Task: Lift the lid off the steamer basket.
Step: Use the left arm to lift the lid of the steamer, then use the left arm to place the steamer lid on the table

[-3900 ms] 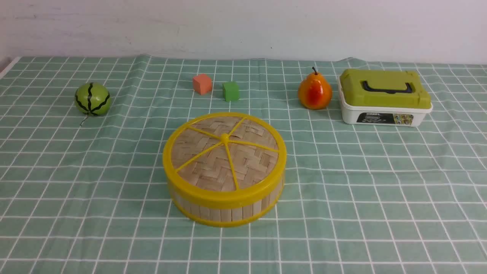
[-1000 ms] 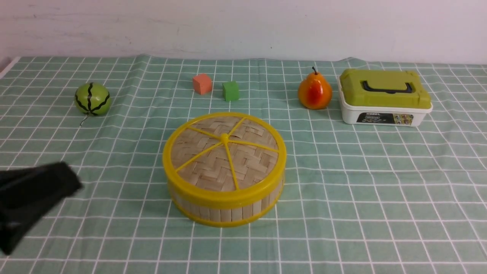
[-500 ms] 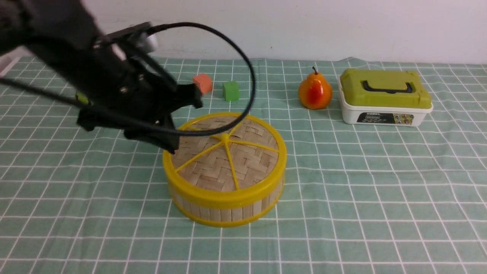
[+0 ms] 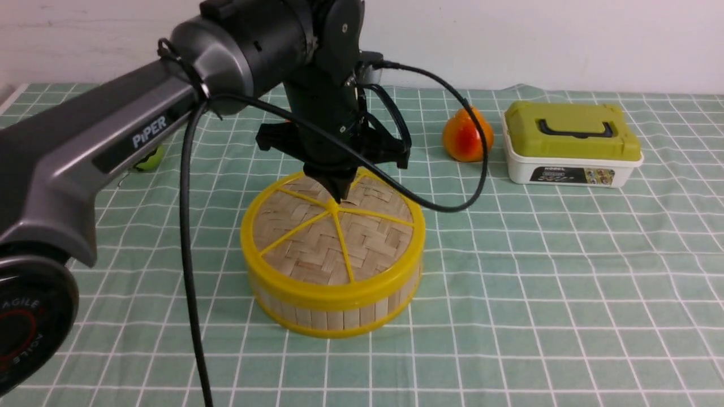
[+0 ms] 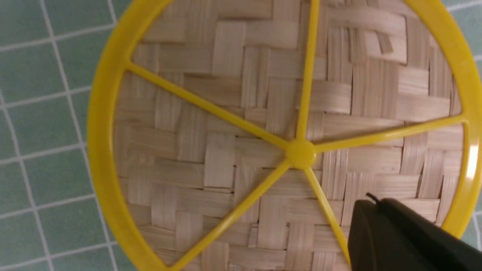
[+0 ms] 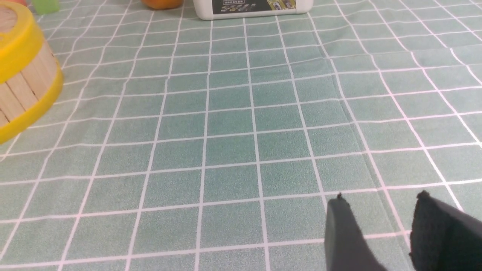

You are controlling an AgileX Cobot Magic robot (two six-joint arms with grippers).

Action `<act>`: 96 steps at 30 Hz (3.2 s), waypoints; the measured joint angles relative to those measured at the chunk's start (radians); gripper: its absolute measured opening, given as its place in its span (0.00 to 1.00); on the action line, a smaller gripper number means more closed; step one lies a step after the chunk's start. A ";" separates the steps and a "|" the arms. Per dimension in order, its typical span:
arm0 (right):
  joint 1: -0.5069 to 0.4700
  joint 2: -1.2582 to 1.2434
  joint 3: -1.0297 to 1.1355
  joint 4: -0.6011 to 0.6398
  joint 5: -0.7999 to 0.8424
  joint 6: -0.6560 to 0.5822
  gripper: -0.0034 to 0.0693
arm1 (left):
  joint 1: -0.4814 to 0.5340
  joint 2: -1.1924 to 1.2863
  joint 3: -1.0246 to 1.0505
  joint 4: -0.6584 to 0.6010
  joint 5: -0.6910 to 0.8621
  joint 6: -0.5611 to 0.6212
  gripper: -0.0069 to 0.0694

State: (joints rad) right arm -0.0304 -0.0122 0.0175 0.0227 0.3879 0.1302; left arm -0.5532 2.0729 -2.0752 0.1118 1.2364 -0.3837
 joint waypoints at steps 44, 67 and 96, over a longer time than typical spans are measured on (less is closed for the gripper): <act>0.000 0.000 0.000 0.000 0.000 0.000 0.38 | 0.003 0.131 -0.012 0.091 -0.044 -0.002 0.44; 0.000 0.000 0.000 0.000 0.000 0.000 0.38 | 0.003 0.132 -0.018 0.094 -0.036 -0.002 0.24; 0.000 0.000 0.000 0.000 0.000 0.000 0.38 | 0.010 -0.142 -0.006 0.201 0.006 -0.002 0.24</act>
State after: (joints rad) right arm -0.0304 -0.0122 0.0175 0.0227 0.3879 0.1302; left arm -0.5435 1.9304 -2.0811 0.3125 1.2428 -0.3856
